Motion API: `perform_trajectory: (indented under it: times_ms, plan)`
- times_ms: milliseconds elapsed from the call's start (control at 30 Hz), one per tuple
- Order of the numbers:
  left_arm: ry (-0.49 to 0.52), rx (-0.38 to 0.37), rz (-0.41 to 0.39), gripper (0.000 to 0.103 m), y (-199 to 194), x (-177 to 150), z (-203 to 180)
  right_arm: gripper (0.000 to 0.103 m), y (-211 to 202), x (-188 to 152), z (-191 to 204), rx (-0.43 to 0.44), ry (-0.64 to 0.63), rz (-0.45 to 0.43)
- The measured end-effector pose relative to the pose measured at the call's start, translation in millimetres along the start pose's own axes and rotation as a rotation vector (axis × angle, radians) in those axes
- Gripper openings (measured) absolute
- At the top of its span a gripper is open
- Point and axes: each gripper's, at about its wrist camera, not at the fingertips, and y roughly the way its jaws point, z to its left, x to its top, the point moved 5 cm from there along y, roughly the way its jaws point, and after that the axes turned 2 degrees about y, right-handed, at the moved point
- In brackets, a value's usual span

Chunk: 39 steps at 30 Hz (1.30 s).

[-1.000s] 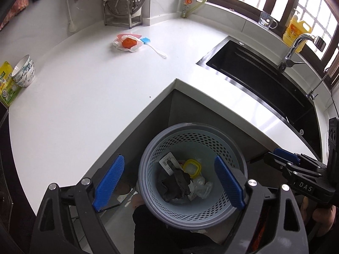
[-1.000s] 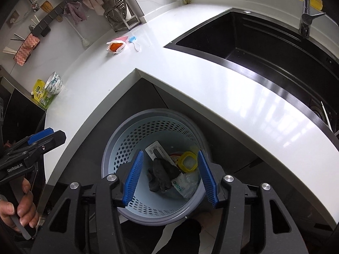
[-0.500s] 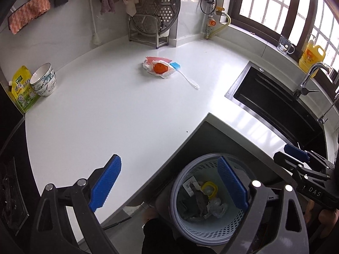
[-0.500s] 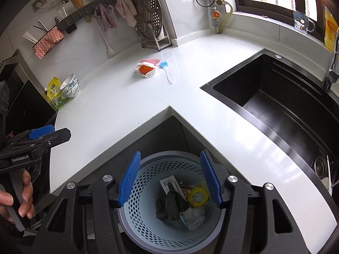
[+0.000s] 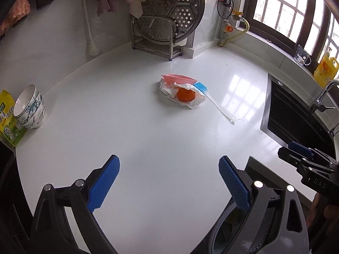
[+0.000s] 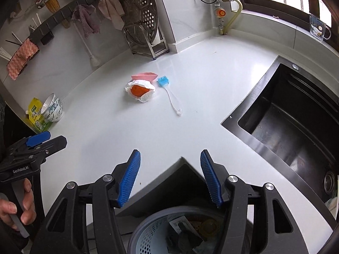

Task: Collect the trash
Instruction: 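Move both tools back to the counter toward the tissue and blue brush, then close the right tool on the blue silicone brush while the left tool grasps the orange peel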

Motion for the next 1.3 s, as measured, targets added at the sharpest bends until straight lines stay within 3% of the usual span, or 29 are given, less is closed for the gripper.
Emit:
perform_trajectory:
  times_ms: [267,533,733,1133,1200,1300]
  plan:
    - [0.009,-0.057,0.014,0.093,68,42,13,0.057,78,61,2,-0.069,-0.026,-0.008]
    - [-0.011,-0.086,0.011,0.093,121,67,19,0.057,155,114,5,-0.044,-0.058,0.05]
    - [-0.027,-0.14,0.003,0.093,145,77,24,0.057,188,126,14,-0.03,-0.113,0.066]
    - [-0.012,-0.156,0.006,0.093,156,81,28,0.056,209,134,35,-0.074,-0.233,0.055]
    - [-0.006,-0.147,-0.001,0.093,156,83,31,0.045,210,133,36,-0.091,-0.249,0.05]
    - [-0.005,-0.147,-0.011,0.093,157,86,34,0.037,212,133,33,-0.098,-0.248,0.049]
